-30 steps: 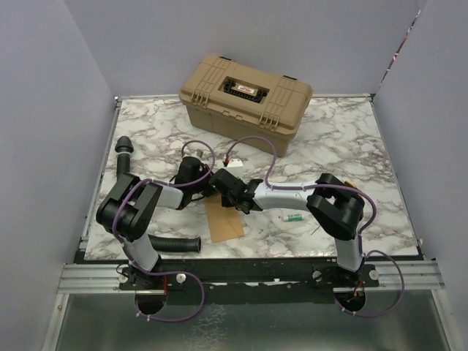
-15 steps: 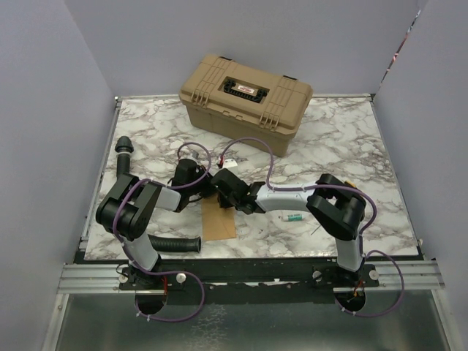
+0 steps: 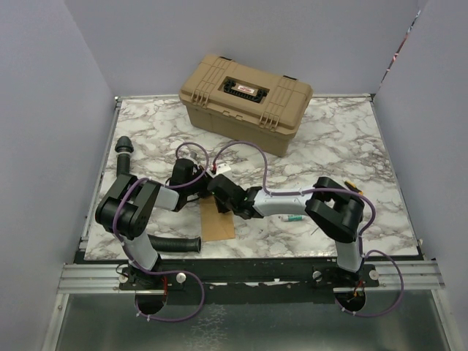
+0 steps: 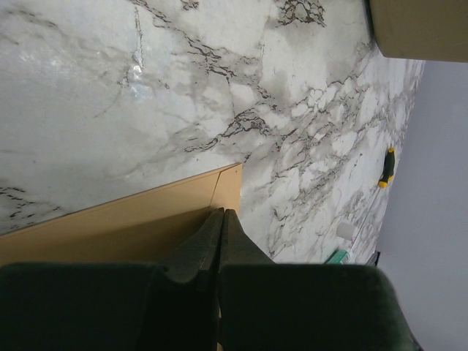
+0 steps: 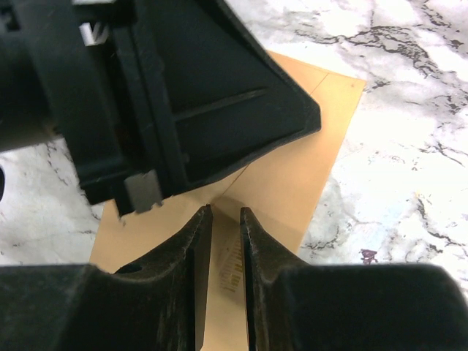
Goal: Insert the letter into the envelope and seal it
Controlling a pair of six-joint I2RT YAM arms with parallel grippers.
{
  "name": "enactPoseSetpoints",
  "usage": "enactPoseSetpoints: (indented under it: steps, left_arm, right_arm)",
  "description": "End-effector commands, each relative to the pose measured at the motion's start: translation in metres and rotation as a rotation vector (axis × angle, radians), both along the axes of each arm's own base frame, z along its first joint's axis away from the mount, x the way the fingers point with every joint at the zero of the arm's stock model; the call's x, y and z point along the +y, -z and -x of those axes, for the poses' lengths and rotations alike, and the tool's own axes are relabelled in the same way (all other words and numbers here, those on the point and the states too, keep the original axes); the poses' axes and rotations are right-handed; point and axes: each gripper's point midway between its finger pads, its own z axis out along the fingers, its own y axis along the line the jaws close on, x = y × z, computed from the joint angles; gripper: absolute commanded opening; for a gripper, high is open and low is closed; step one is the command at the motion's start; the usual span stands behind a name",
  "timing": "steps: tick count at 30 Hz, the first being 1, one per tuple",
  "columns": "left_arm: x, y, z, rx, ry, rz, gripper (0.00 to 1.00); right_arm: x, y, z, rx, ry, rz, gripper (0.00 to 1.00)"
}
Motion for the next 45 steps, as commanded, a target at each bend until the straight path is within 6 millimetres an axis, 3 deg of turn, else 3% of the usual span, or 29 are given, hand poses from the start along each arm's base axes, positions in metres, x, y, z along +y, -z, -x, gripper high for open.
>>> enactPoseSetpoints:
  steps: [1, 16, 32, 39, 45]
  left_arm:
    - [0.028, 0.047, 0.021, 0.138, -0.042, -0.128, 0.0]
    - [0.034, 0.048, 0.02, 0.138, -0.051, -0.148, 0.0]
    - [0.035, 0.051, 0.019, 0.147, -0.049, -0.159, 0.0]
    - [0.035, 0.052, 0.019, 0.15, -0.045, -0.157, 0.0]
    - [0.033, 0.049, 0.017, 0.154, -0.049, -0.144, 0.0]
  right_arm:
    - [-0.043, 0.069, 0.062, 0.175, -0.097, 0.273, 0.26]
    - [-0.057, 0.09, 0.084, 0.19, -0.11, 0.357, 0.3]
    - [-0.075, 0.088, 0.104, 0.219, -0.104, 0.359, 0.3]
    - [-0.089, 0.083, 0.106, 0.236, -0.033, 0.387, 0.23]
    - [-0.096, 0.079, 0.128, 0.274, -0.08, 0.399, 0.24]
